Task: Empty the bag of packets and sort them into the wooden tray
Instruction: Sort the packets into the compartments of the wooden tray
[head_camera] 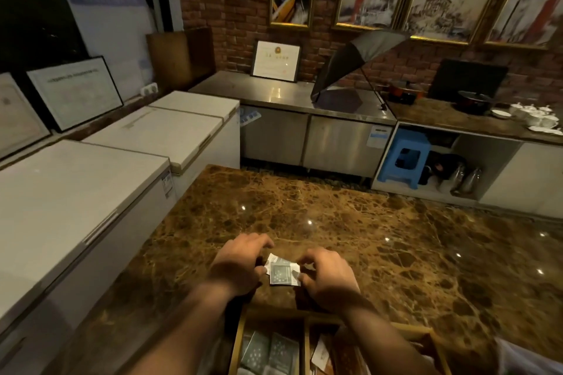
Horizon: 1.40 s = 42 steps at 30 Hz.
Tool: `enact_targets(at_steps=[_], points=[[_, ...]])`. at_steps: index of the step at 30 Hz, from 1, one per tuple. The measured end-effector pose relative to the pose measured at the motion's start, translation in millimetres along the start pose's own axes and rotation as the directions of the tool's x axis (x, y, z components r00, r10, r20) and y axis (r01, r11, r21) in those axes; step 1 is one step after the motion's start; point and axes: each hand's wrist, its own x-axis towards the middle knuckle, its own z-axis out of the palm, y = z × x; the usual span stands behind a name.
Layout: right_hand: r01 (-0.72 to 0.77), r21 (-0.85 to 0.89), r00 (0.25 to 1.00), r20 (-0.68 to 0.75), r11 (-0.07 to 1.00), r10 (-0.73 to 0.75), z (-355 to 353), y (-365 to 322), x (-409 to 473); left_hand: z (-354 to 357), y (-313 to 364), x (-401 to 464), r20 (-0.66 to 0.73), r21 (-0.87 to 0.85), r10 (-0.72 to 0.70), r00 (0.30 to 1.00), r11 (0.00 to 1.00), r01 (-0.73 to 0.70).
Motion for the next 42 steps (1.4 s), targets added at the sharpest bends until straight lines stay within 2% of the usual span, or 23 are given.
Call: enact_targets(at_steps=[4,7,11,15,20,27,29,31,33,36,38,42], points=[[0.060,-0.042,0.998,0.036,0.997,-0.059,15.8,-0.1,11.9,11.7,-4.9,19.9,0.122,0.083,0.115,0.986,0.989,-0.126],[0.086,-0.062,0.995,0.049,0.994,-0.083,23.7,0.2,18.4,20.4,-9.6,29.1,0.163,0.111,0.160,0.974,0.978,-0.179],[0.089,-0.059,0.996,0.019,0.994,-0.088,27.0,0.0,22.7,23.8,-13.1,34.8,0.184,0.126,0.166,0.969,0.973,-0.191],[0.018,0.047,1.000,-0.010,0.999,-0.017,24.1,0.9,22.8,21.7,-14.9,34.3,0.178,0.157,0.159,0.971,0.970,-0.188],[-0.135,0.307,0.986,-0.055,0.942,0.159,17.2,5.0,20.9,12.8,-18.6,20.4,0.097,0.158,0.078,0.992,0.983,-0.093],[-0.214,0.541,0.963,-0.024,0.813,0.270,-8.5,0.6,6.2,-11.0,-19.1,-9.1,-0.090,0.078,0.003,0.996,0.997,0.004],[-0.237,0.610,0.959,0.025,0.756,0.281,-17.1,-2.9,-0.7,-18.1,-14.1,-18.4,-0.112,0.055,-0.011,0.994,0.998,0.017],[-0.224,0.640,0.970,0.077,0.735,0.230,-25.4,-5.0,-9.7,-24.7,-6.5,-29.4,-0.116,0.050,-0.008,0.993,0.999,0.014],[-0.213,0.651,0.977,0.130,0.728,0.169,-31.5,-7.1,-19.4,-30.3,0.5,-41.1,-0.107,0.037,0.000,0.994,0.999,0.004],[-0.187,0.566,0.981,0.151,0.803,0.121,-36.4,-13.2,-36.7,-35.4,9.0,-65.7,-0.072,-0.014,0.008,0.997,1.000,-0.009],[-0.148,0.517,0.988,0.122,0.843,0.098,-36.3,-16.0,-44.5,-33.2,12.2,-81.2,-0.035,0.016,0.004,0.999,1.000,-0.003],[-0.152,0.488,0.986,0.132,0.860,0.099,-43.0,-22.1,-57.2,-26.4,21.8,-105.9,-0.075,0.076,0.003,0.997,0.997,0.003]])
